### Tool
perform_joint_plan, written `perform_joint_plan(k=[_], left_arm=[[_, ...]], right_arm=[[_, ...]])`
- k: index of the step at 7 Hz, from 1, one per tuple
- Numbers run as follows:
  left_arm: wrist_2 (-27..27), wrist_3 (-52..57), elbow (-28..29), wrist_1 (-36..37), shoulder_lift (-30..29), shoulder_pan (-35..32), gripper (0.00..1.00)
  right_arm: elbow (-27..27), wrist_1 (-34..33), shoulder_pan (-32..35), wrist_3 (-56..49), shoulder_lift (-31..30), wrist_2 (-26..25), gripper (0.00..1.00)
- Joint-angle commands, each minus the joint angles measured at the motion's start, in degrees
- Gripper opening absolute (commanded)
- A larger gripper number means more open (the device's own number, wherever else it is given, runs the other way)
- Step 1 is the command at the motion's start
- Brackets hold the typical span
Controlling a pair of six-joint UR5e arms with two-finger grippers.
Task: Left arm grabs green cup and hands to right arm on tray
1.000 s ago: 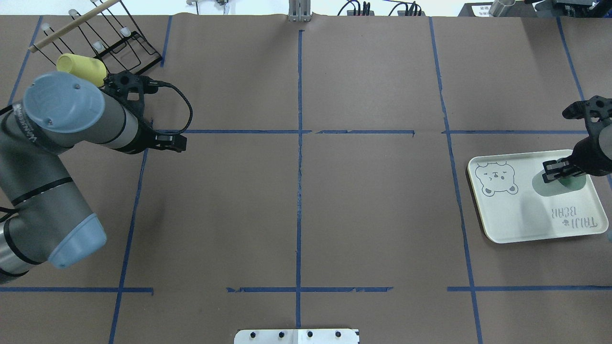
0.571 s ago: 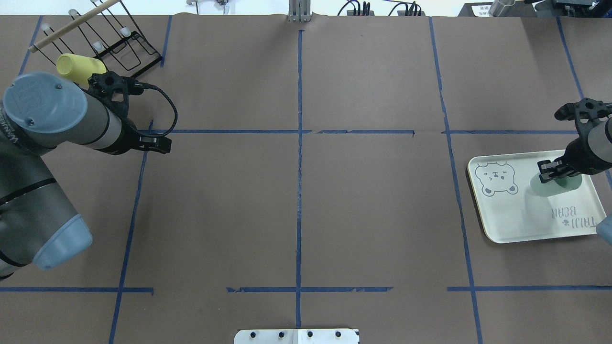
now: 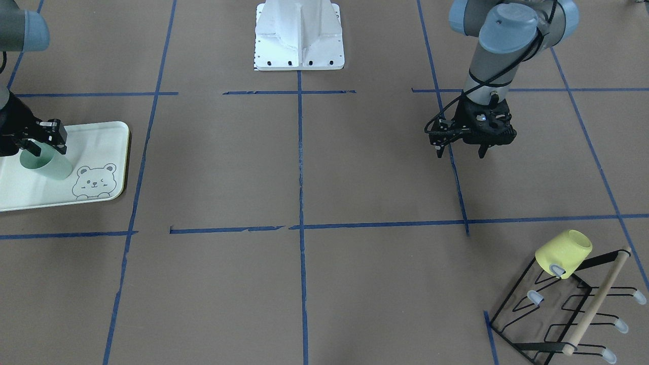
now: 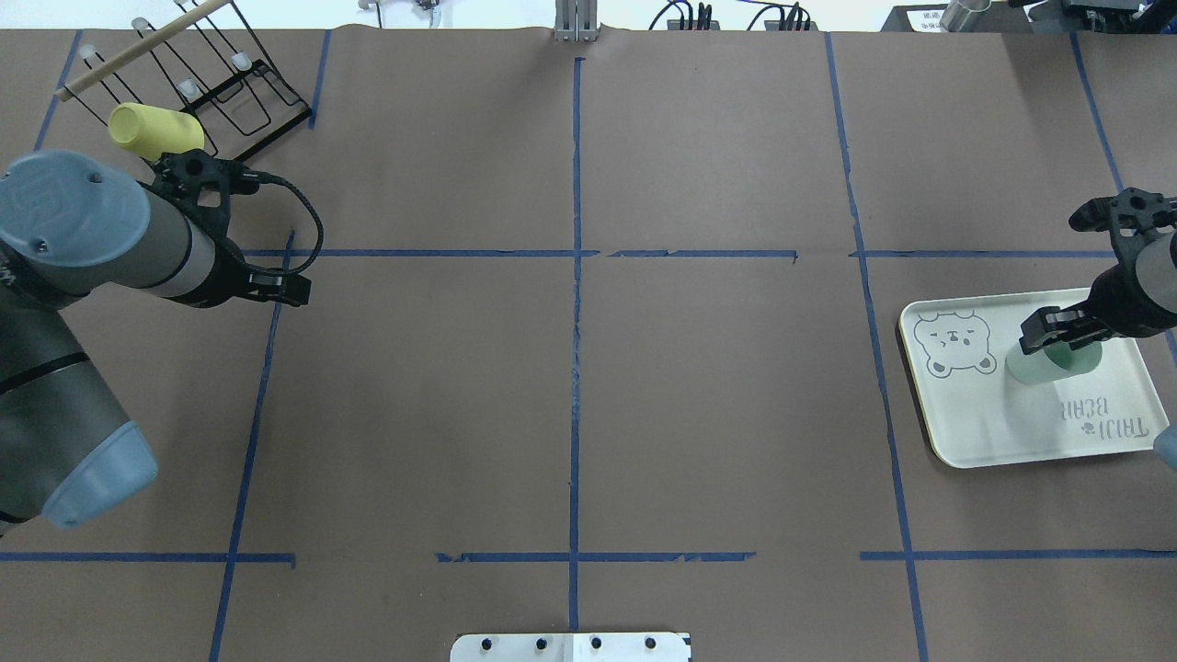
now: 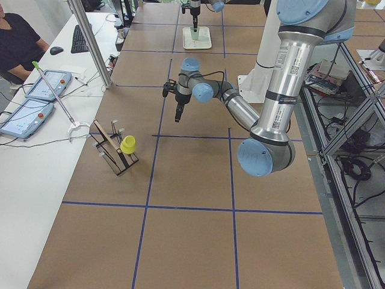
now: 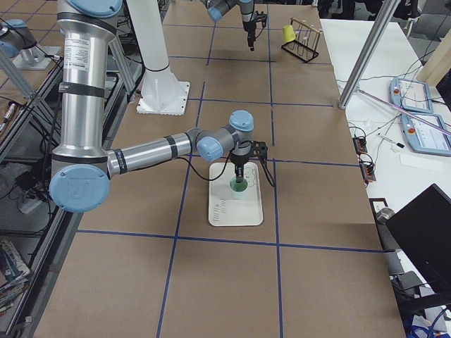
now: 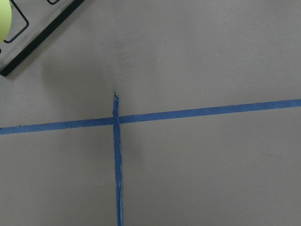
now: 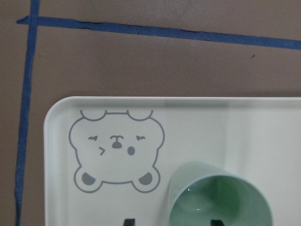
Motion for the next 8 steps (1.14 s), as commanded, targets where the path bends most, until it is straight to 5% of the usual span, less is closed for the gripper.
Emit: perform_joint_plan(k=[1,3,5,8], left_arm=[[-4.9,8.1,-2.4,-0.1,6.0,-4.5,1.00],[-19.2,25.2,-2.5,0.5,11.3,-17.9,1.00],[-29.9,44.8,-1.8,5.5,15.2,-32.5,1.00],[-31.1,69.4,6.4,18.1,15.7,-48.7,1.00]], right_arm=[[6.3,-0.2,6.2,-1.8,-4.1,2.9,1.00],[3.0,-0.9,17.7,-15.8,-6.8,10.9,1.00],[1.4,-2.8,23.3,-23.7,-9.3,11.3,1.00],[1.2,-18.4,29.3,-44.3,-9.2,11.3,1.00]])
